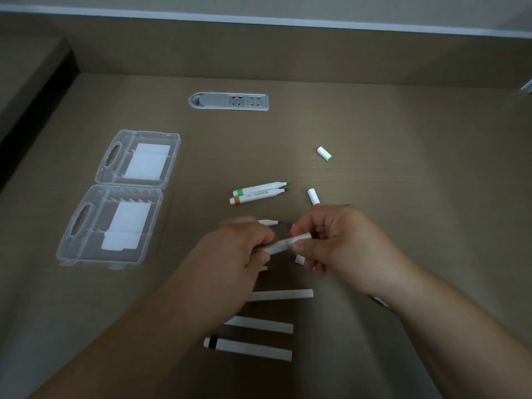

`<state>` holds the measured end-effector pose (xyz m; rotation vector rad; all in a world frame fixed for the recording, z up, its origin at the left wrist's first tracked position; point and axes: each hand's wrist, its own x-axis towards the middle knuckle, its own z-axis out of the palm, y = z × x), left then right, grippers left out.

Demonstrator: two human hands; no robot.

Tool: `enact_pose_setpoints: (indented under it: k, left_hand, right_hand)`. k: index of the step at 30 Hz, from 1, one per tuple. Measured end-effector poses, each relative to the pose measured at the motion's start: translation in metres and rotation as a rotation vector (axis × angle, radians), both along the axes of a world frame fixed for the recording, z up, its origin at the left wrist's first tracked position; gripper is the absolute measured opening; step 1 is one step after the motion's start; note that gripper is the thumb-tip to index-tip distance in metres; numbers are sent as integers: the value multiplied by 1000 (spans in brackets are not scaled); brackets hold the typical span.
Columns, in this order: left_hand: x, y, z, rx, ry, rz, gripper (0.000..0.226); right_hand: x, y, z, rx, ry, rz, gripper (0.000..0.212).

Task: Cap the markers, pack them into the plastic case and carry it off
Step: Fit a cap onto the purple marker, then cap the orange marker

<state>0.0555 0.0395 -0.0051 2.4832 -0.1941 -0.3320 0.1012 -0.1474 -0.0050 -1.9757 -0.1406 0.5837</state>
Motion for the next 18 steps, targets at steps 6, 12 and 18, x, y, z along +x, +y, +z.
enact_pose_setpoints:
  k: [6,12,18]
  left_hand:
    - [-7,7,-10,-27,-9,61,23]
    - [11,27,-16,236,-51,-38,24]
    - [14,26,-22,540,-98,-85,31]
  right_hand:
    - [-6,11,-11,17,64,10,19]
    - [3,9,-14,-61,-43,-57,14]
    - [13,-18,-18,-88,-167,-317,9]
